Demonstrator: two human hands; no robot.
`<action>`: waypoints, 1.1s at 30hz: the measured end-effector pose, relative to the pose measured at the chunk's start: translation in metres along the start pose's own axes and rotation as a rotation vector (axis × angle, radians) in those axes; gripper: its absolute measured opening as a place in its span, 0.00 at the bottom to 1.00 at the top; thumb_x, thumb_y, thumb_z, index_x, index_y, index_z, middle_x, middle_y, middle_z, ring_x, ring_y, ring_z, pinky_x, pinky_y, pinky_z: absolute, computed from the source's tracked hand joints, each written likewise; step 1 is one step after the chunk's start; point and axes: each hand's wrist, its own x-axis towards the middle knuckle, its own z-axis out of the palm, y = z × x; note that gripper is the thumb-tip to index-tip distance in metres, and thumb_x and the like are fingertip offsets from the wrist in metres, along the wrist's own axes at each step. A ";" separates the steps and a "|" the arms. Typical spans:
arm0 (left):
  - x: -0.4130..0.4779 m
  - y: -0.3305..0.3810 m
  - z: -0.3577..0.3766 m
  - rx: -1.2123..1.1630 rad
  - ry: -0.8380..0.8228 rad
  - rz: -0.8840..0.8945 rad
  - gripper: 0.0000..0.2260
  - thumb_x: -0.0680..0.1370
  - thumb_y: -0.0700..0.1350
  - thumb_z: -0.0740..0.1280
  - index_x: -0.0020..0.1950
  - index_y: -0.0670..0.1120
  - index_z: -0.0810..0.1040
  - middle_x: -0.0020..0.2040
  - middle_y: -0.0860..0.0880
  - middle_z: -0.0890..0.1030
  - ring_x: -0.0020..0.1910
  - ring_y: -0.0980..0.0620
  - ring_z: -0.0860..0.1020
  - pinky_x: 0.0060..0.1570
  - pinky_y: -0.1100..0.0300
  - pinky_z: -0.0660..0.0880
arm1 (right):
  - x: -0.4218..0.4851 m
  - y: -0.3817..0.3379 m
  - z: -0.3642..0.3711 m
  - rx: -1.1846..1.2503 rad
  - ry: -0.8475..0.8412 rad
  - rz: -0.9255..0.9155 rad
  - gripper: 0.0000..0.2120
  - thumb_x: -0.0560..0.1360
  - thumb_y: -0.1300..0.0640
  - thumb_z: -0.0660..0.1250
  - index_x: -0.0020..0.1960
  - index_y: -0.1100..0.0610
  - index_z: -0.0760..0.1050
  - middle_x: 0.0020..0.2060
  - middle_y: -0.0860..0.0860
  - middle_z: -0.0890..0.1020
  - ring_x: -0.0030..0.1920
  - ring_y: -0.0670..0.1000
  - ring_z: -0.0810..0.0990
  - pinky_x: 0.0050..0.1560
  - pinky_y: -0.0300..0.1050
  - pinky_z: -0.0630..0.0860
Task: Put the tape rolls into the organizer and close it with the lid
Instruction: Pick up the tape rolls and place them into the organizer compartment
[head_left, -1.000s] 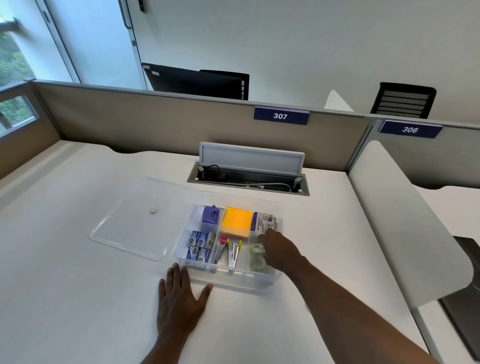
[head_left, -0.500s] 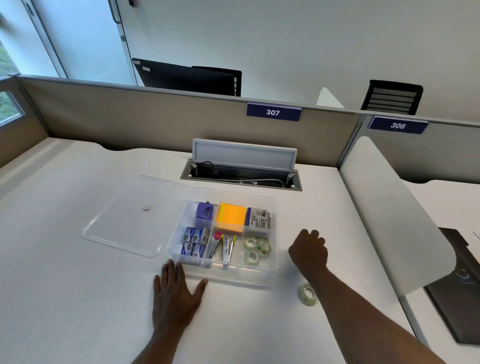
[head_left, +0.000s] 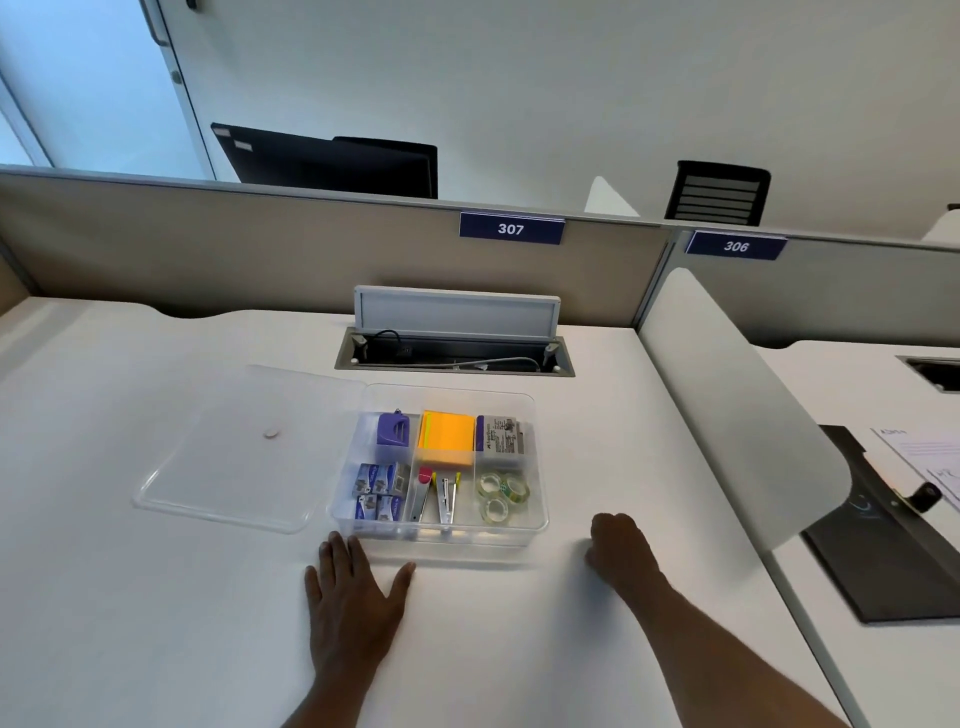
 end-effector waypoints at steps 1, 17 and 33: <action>0.000 -0.001 0.000 0.000 -0.005 0.000 0.43 0.71 0.71 0.46 0.74 0.39 0.60 0.76 0.39 0.60 0.75 0.43 0.57 0.74 0.45 0.52 | -0.002 -0.001 -0.002 0.052 0.066 -0.009 0.09 0.66 0.67 0.67 0.36 0.56 0.69 0.35 0.56 0.75 0.38 0.60 0.77 0.37 0.45 0.73; 0.002 0.000 -0.004 -0.005 -0.043 0.019 0.46 0.70 0.73 0.43 0.71 0.37 0.66 0.72 0.37 0.67 0.72 0.40 0.63 0.70 0.41 0.59 | 0.004 -0.098 -0.039 0.205 -0.032 -0.387 0.19 0.69 0.59 0.67 0.60 0.57 0.75 0.56 0.57 0.78 0.58 0.57 0.75 0.60 0.48 0.72; 0.003 -0.001 -0.006 0.002 -0.032 0.028 0.46 0.71 0.72 0.43 0.69 0.36 0.68 0.70 0.36 0.69 0.71 0.38 0.65 0.68 0.40 0.62 | 0.000 -0.116 -0.021 0.231 0.154 -0.347 0.12 0.73 0.60 0.64 0.55 0.61 0.76 0.53 0.58 0.78 0.54 0.59 0.78 0.52 0.51 0.77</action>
